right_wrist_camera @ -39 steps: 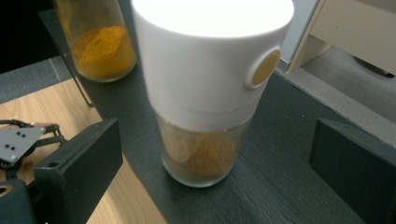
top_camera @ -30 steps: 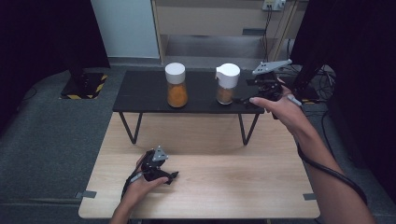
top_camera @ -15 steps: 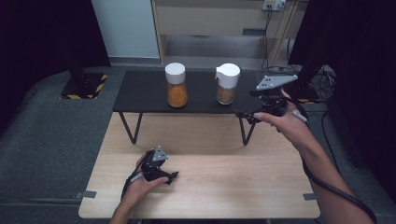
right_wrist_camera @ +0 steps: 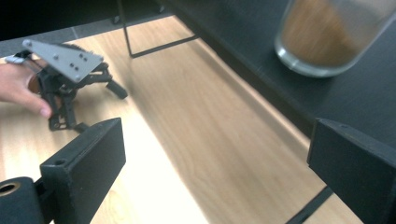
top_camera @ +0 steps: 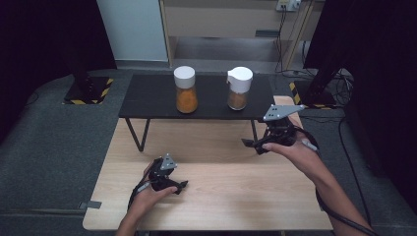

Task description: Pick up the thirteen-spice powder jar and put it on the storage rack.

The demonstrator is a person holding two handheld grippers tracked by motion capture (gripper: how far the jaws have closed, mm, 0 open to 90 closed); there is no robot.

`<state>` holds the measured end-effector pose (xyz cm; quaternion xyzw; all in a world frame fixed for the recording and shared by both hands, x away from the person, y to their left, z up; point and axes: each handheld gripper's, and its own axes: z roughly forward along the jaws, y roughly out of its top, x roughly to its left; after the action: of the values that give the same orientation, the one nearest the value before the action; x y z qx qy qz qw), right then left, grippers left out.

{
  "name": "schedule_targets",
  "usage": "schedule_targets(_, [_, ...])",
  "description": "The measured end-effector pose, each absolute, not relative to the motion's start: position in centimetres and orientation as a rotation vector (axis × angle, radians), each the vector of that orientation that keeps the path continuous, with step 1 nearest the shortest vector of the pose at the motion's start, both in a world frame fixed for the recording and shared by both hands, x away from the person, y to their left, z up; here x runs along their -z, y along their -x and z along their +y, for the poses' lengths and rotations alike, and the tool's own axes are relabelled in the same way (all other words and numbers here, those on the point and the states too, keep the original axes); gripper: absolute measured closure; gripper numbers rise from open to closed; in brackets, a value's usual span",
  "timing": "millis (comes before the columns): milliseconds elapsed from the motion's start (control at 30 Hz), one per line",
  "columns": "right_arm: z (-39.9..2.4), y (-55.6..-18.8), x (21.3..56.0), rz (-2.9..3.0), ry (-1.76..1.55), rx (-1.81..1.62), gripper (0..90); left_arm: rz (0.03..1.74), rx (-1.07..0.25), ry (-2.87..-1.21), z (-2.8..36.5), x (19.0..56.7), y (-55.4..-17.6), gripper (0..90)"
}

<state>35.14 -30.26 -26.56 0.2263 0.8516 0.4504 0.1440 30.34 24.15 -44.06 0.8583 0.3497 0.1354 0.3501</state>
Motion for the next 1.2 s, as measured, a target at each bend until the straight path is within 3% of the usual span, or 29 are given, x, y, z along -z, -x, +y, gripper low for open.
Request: schedule_targets(1200, [-30.6,-33.0,36.5,2.542,-0.774,-1.285,6.2,0.906,-0.35,-2.225,24.1,44.0,-30.3,0.0])
